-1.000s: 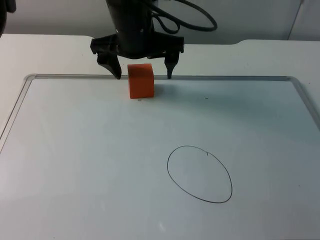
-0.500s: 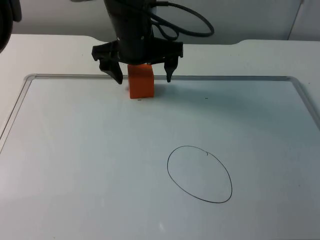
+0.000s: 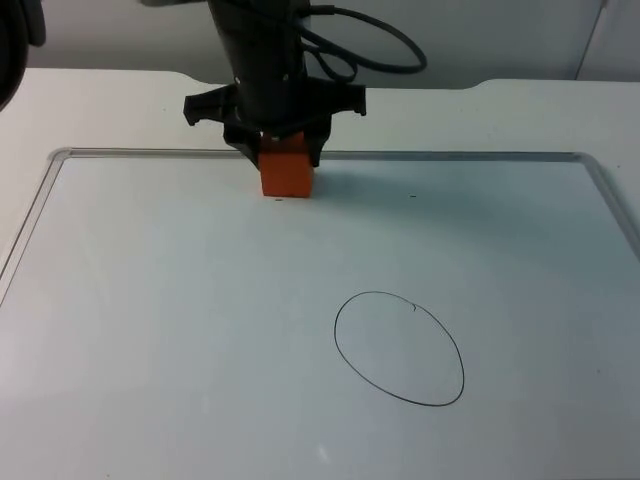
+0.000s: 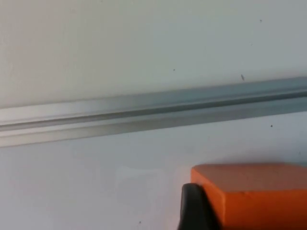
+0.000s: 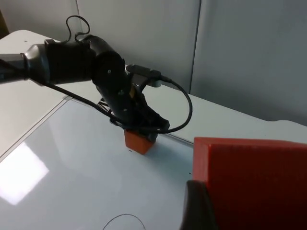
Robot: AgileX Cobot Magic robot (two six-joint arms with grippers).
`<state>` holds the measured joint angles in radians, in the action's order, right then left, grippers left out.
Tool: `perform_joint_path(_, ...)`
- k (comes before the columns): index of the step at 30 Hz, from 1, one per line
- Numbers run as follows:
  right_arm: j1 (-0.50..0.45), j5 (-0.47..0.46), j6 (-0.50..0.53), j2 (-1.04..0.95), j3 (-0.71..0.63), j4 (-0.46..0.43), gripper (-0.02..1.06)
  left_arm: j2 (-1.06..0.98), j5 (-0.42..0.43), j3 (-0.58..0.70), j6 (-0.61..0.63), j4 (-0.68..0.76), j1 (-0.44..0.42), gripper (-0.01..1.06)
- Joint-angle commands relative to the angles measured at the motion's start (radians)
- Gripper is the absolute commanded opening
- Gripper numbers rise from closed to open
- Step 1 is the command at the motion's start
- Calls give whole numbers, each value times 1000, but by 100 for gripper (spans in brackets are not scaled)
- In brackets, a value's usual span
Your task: Pick up one cube with the left hand and another cube with the right hand. First place the cube in the right hand at the target position, then stack the cube in the left hand on top.
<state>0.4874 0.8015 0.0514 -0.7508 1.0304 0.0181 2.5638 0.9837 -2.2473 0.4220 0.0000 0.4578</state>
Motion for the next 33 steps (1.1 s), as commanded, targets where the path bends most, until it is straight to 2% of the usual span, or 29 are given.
perform_joint_path(1, 1, -34, 7, 5, -3, 11, 0, -11, 52, -35, -13, 0, 2, 3)
perform_joint_path(3, 1, -41, 7, 5, -3, 11, 0, -11, 156, -108, -79, 0, 2, 2)
perform_joint_path(4, 1, -41, 7, 5, -3, 11, 0, -11, 156, -108, -79, 0, 2, 2)
perform_joint_path(6, 1, -51, 7, 5, -3, 11, 0, -14, 237, -193, -135, -5, 4, 2)
perform_joint_path(8, 1, -68, 7, 5, -3, 11, 0, -35, 237, -267, -220, -50, 4, 2)
perform_joint_path(9, 1, -68, 7, 5, -3, 11, 0, -35, 237, -267, -220, -50, 4, 2)
perform_joint_path(10, 1, -80, 7, 5, -3, 11, 0, -73, 237, -270, -273, -118, 4, 2)
perform_joint_path(12, 1, -96, 7, 5, -3, 4, 0, -140, 237, -270, -293, -195, 4, 2)
perform_joint_path(16, 1, -115, 2, 3, -3, 4, 0, -267, 237, -257, -352, -155, 4, 2)
perform_joint_path(21, 1, -118, 2, 2, -3, 4, 0, -394, 237, -193, -343, -102, 2, 2)
perform_joint_path(23, 1, -118, 2, 2, -3, 4, 0, -460, 237, -122, -345, -77, 0, 2)
perform_joint_path(25, 1, -118, 2, 2, -3, 4, 0, -554, 237, 14, -366, -31, 2, 2)
perform_joint_path(27, 1, -118, 2, 2, -3, 4, 0, -572, 237, 49, -369, -23, 2, 2)
perform_joint_path(28, 1, -118, 2, 2, -3, 2, 0, -604, 237, 125, -373, 17, 3, 2)
perform_joint_path(29, 1, -113, 2, 2, -3, 0, 0, -669, 237, 257, -398, 62, 3, 2)
perform_joint_path(31, 1, -103, 2, 2, -3, 0, 0, -766, 237, 454, -405, 83, 3, 2)
perform_joint_path(32, 1, -99, 2, 2, -3, -2, 0, -825, 182, 569, -401, 89, 3, 2)
perform_joint_path(33, 1, -99, 2, 2, -3, -2, 0, -825, 182, 569, -401, 89, 3, 2)
